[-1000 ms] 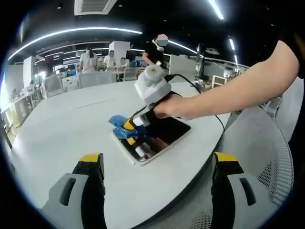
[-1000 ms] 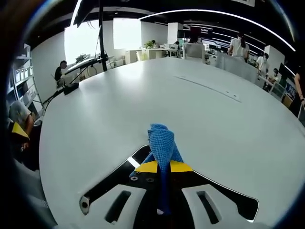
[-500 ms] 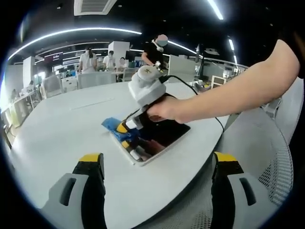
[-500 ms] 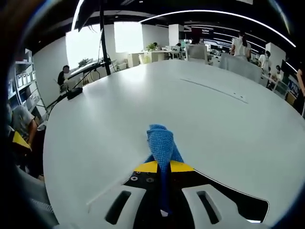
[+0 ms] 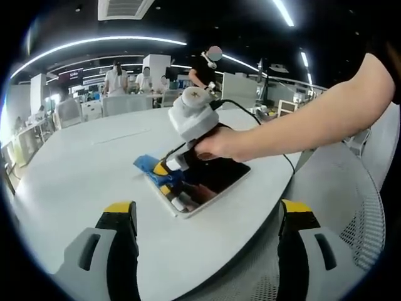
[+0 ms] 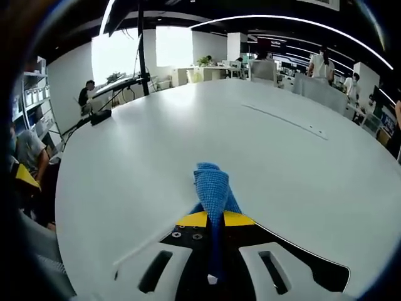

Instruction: Wipe the mirror surface with the cleaning cloth until all visible marks leave the cleaned area.

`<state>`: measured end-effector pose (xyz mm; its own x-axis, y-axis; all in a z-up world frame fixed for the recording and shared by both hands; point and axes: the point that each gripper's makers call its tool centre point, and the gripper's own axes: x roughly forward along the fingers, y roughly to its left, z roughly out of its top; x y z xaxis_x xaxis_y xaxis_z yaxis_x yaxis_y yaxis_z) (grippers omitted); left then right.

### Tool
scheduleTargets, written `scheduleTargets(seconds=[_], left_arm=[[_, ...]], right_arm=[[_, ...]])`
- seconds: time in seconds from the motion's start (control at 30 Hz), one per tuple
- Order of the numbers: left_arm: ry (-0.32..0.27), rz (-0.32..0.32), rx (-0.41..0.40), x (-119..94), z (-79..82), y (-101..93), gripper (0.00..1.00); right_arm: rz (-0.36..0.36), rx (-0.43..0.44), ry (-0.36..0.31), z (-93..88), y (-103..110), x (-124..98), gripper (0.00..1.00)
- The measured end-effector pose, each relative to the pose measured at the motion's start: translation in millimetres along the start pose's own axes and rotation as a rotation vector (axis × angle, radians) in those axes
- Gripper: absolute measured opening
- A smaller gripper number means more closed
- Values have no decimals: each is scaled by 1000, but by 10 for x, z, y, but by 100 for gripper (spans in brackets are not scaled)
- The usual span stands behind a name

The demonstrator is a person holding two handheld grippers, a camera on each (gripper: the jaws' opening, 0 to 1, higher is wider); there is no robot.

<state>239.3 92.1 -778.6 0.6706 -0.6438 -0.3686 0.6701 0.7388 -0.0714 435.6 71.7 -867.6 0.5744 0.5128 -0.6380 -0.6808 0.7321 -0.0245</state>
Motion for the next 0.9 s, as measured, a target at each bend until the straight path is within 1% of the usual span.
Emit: scheduleTargets(seconds=[0.27, 0.5, 0.63, 0.9], left_arm=[[4, 7, -4, 1, -8, 10, 92], [4, 7, -4, 5, -8, 19, 92], [2, 4, -5, 9, -8, 21, 92], [-1, 4, -3, 9, -5, 28, 92]], right_arm=[[25, -33, 12, -41, 110, -79, 0], [44, -42, 24, -82, 156, -116, 1], [52, -61, 27, -112, 214, -155, 1], [76, -71, 41, -155, 307, -219, 1]])
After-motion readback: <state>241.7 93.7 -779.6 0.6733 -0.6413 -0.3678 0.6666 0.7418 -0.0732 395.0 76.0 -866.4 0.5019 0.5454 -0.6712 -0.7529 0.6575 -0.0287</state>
